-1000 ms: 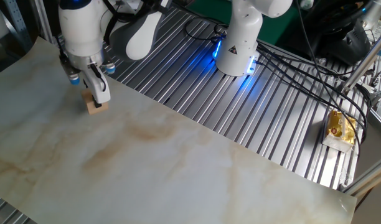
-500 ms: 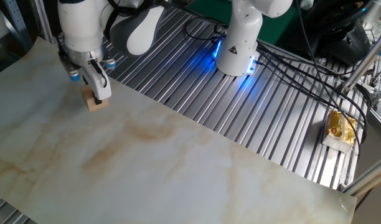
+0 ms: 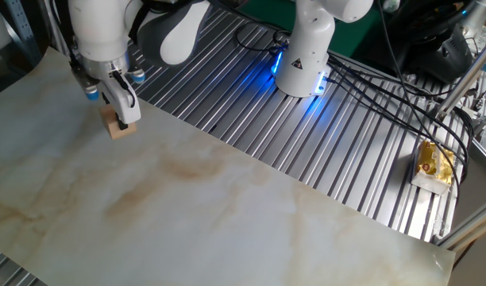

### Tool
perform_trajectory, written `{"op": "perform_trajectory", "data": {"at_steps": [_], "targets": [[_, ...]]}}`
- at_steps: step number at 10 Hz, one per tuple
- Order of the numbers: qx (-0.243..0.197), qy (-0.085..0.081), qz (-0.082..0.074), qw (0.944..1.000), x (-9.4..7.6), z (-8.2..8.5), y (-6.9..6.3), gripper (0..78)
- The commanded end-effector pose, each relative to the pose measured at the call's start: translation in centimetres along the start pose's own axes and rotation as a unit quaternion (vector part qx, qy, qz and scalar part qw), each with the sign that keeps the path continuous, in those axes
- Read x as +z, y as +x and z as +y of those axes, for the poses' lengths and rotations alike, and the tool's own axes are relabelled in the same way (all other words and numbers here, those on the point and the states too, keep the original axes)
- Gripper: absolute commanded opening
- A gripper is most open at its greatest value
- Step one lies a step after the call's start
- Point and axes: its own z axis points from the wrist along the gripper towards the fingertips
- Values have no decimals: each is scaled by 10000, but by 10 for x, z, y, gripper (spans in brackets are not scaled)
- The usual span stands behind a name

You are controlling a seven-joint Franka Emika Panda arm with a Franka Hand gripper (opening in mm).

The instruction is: Pick up the small block on the left and move it to the right

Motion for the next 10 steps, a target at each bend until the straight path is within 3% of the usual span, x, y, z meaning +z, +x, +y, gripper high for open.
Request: {"op": "perform_trajectory", "data": {"at_steps": [1,5,7,10], "targets": [[-27,90,-71,9999,-2,0,-1,13],[-106,313,-114,9994,-1,1,-2,13],[-114,344,-151,9992,-1,1,-2,13],[-561,336,-345,9973,-1,1,-2,13]]}}
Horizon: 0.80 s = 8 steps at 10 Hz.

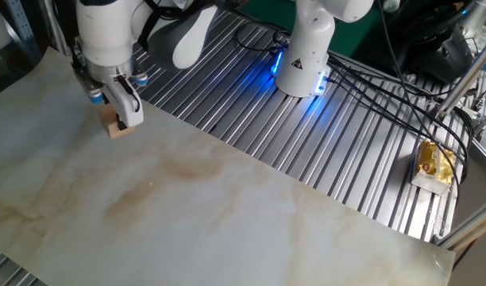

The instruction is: Pick up the small block on the left and move it to the right

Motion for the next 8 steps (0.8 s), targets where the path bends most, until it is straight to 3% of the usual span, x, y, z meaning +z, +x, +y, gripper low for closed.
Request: {"op": "perform_trajectory", "data": {"at_steps": [1,2,5,6,7,8], "targets": [[-496,25,-255,9984,-2,-1,-1,13],[-781,69,-331,9964,-2,-1,-1,13],[-1457,106,-292,9888,-2,-1,-1,13],[-1837,90,-289,9825,-2,-1,-1,13],[-1675,118,-448,9848,-2,-1,-1,13],[-1854,139,-472,9814,-2,-1,-1,13]]}}
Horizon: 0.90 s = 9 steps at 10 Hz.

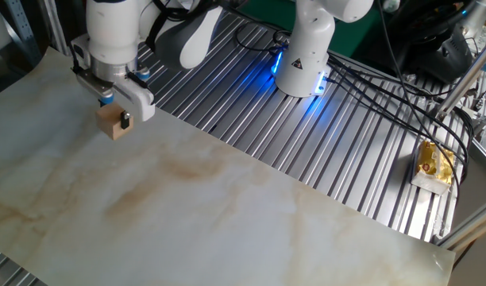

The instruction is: Pick up the small block on the left and move it to the right

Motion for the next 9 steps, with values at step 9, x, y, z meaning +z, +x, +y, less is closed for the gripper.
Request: {"op": "perform_trajectory", "data": {"at_steps": [9], "targets": [[-10,-412,123,9991,-2,-1,-1,13]]}}
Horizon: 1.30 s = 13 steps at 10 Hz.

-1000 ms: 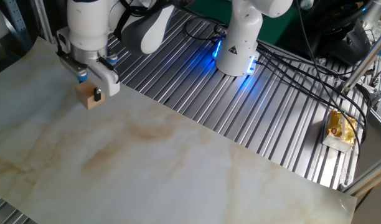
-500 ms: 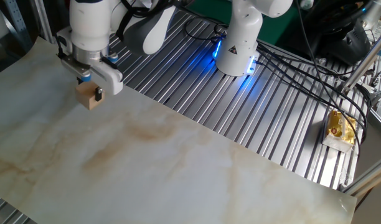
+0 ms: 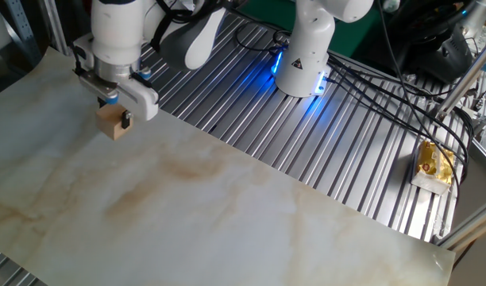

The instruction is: Pick up the small block on the left and move it to the right

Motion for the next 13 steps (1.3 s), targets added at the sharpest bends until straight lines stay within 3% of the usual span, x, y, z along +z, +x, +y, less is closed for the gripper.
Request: {"op": "perform_trajectory", "data": {"at_steps": [1,3,4,6,9,13], "targets": [[512,-610,480,9957,-2,-1,-1,13],[649,-633,741,9931,-2,-1,-1,13],[691,-624,780,9926,-2,-1,-1,13],[777,-609,764,9922,-2,-1,-2,13],[579,-766,602,9936,-3,1,-3,13],[460,-817,565,9940,-13,21,-12,13]]}}
